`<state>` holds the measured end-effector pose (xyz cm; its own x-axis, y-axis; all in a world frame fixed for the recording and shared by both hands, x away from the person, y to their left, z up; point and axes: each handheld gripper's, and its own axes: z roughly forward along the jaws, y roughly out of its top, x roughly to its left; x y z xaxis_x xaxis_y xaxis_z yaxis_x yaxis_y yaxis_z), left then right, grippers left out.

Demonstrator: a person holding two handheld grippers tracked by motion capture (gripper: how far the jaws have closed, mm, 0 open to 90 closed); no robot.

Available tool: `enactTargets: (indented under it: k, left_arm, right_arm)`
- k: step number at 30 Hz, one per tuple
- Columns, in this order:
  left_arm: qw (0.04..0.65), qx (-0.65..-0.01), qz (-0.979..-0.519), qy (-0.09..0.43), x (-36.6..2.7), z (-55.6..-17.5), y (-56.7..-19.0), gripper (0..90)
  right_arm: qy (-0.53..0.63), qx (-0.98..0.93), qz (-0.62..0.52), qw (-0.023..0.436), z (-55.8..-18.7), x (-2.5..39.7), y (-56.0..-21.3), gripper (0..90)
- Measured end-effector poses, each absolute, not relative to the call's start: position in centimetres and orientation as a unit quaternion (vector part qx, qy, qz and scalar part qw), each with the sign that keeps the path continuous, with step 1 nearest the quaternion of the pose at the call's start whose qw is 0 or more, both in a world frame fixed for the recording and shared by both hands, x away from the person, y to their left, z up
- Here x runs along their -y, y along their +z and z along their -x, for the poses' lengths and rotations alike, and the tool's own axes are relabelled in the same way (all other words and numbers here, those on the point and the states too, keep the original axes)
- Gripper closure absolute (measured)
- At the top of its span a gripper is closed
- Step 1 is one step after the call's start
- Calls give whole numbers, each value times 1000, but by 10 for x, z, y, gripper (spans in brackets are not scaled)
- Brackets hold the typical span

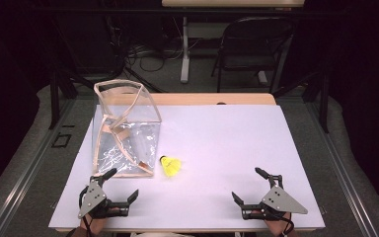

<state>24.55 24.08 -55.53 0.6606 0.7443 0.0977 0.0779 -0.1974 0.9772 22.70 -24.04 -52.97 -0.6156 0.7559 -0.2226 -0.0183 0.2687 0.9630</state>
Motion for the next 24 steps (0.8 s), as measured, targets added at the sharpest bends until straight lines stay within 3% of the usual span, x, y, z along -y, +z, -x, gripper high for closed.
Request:
enactTargets:
  k: [24]
  left_arm:
    - [554,-284,-730,283,-232,-249,-556,2]
  right_arm:
    - [542,-719,-265,344,-234,239,-532,0]
